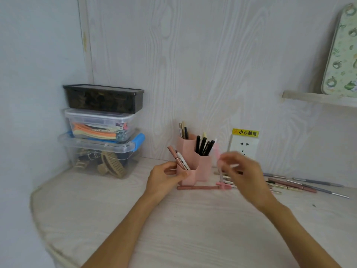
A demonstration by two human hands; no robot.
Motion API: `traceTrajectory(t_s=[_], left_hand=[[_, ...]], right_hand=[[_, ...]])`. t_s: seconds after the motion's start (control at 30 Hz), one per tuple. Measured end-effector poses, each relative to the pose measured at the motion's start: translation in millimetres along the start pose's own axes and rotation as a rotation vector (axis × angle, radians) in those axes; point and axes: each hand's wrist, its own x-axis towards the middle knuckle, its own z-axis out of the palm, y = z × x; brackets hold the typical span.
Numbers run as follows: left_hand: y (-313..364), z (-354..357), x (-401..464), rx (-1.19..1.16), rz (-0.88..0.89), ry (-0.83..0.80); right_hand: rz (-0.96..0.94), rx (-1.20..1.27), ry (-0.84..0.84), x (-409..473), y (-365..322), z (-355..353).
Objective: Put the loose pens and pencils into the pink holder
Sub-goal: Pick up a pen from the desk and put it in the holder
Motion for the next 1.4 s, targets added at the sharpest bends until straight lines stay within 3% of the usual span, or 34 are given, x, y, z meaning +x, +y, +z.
traceTrajectory(t_s=[0.1,0.2,0.33,0.6,0.77,0.83,0.97,1.03,1.1,1.27,1.4], left_hand=[[-1,-1,1,-0.003,0.003,-0.006],[-2,-1,1,0.017,0.002,0.003],[-1,-1,0,0.006,0.001,-0.004],[1,0,-1,-0.021,0.006,-0.012],[1,-1,0,-0.035,0.002,-0.021],[1,-1,0,-0.037,0.003,-0.022],[0,-2,0,-0.03,0.018,-0.034],[0,-2,1,-0.014,0.035,-0.038],[0,-1,1,0.001,0.055,-0.039],[-4,-2,4,0.019,0.092,-0.033],[-6,-2,4,0.021,0.101,-0.039]], right_hand=[[-0.03,0.28,0.38,33,-25,-17],[-0.082,0.317,0.502,70,-45,-20],[-0.106,0.065,0.455,113,-57,6],[-0.123,-0.372,0.022,121,-41,62],[-0.096,-0.558,-0.13,112,-32,56],[-0.128,-0.514,-0.118,107,-31,47],[-0.171,-0.303,0.232,68,-29,31],[-0.141,-0.274,0.293,39,-19,28],[-0.081,-0.333,0.164,18,-3,27],[0.042,-0.433,-0.39,5,20,33],[-0.028,-0.461,-0.483,4,22,35]])
